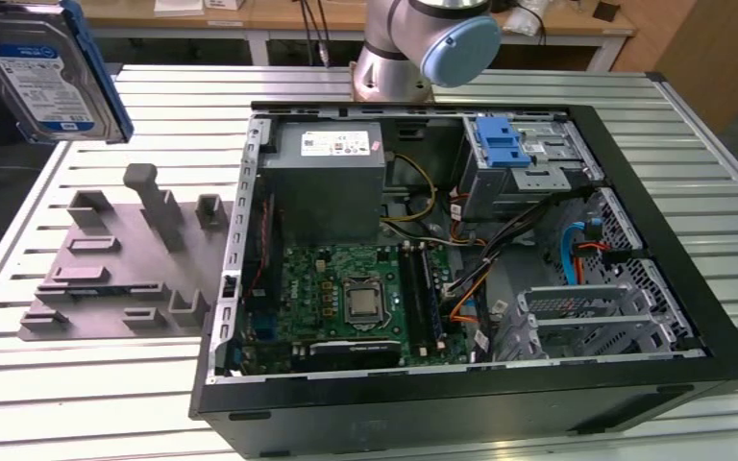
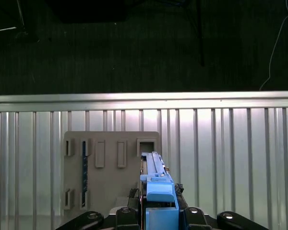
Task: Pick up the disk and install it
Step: 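Pick up the disk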
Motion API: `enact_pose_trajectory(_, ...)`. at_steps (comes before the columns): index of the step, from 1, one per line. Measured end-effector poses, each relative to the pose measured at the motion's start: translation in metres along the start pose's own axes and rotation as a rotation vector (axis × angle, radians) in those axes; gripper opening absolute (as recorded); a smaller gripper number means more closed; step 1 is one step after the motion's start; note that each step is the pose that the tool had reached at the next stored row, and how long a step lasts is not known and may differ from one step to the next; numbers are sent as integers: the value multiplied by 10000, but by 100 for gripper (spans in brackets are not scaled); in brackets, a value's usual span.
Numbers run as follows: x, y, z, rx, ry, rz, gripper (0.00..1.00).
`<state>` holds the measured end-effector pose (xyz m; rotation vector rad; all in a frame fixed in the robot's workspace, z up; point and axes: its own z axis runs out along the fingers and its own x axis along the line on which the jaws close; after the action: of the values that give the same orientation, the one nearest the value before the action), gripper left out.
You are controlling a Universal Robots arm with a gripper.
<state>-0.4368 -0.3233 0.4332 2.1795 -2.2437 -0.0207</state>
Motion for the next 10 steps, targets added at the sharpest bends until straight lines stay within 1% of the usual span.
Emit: enact_pose_trajectory(10,-4,1,-65,0,0,0,36)
